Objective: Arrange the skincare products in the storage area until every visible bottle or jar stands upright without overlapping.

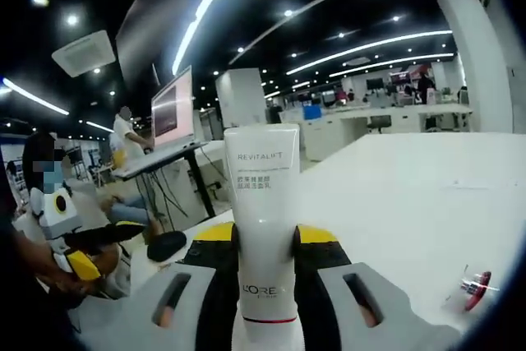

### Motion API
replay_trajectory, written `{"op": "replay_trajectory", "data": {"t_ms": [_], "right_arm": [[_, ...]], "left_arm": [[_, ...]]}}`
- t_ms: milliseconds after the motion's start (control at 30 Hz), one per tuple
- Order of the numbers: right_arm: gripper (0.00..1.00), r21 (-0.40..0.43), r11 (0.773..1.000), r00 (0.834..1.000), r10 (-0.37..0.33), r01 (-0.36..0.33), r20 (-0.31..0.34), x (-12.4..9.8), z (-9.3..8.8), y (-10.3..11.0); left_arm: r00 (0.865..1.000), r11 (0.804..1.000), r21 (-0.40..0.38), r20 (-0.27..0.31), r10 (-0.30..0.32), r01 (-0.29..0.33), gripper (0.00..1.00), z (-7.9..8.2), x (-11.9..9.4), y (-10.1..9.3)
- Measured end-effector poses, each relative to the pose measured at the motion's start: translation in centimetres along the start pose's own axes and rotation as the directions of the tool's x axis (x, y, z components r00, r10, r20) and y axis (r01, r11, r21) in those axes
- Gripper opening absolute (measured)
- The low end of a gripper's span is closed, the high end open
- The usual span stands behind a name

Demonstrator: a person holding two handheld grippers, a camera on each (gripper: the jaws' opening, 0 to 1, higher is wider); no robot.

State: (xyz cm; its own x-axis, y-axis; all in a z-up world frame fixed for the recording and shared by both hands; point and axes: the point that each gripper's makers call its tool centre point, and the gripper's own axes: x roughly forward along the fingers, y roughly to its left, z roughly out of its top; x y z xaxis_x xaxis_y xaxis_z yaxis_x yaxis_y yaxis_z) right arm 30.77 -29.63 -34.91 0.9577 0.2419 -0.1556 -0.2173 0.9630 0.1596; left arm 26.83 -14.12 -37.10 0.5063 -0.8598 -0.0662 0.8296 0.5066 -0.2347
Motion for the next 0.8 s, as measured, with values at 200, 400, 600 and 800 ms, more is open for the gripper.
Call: {"op": "replay_trajectory", "data": {"t_ms": [200, 400, 600, 800], "right_arm": [[0.22, 0.012, 0.999, 0.999, 0.035, -0.036, 0.011, 0.5, -0.8, 2.6], [0.23, 0.017, 0.998, 0.998, 0.060, -0.060, 0.019, 0.7, -1.4, 4.3], [0.24, 0.035, 0.994, 0.995, 0.100, -0.101, 0.029, 0.5, -1.9, 6.4], [0.24, 0.028, 0.991, 0.991, 0.128, -0.130, 0.043, 0.3, -2.1, 8.1]], "left_arm": [[1.000, 0.999, -0.047, -0.003, -0.006, 0.005, 0.81, -0.2, 1.0, -0.5], [0.999, 0.999, -0.042, -0.032, -0.027, 0.026, 0.77, -1.1, 2.2, -1.4], [0.997, 0.998, -0.047, -0.053, -0.051, 0.048, 0.72, -1.8, 3.0, -2.2], [0.995, 0.996, -0.061, -0.065, -0.075, 0.071, 0.59, -2.0, 3.6, -2.9]]}}
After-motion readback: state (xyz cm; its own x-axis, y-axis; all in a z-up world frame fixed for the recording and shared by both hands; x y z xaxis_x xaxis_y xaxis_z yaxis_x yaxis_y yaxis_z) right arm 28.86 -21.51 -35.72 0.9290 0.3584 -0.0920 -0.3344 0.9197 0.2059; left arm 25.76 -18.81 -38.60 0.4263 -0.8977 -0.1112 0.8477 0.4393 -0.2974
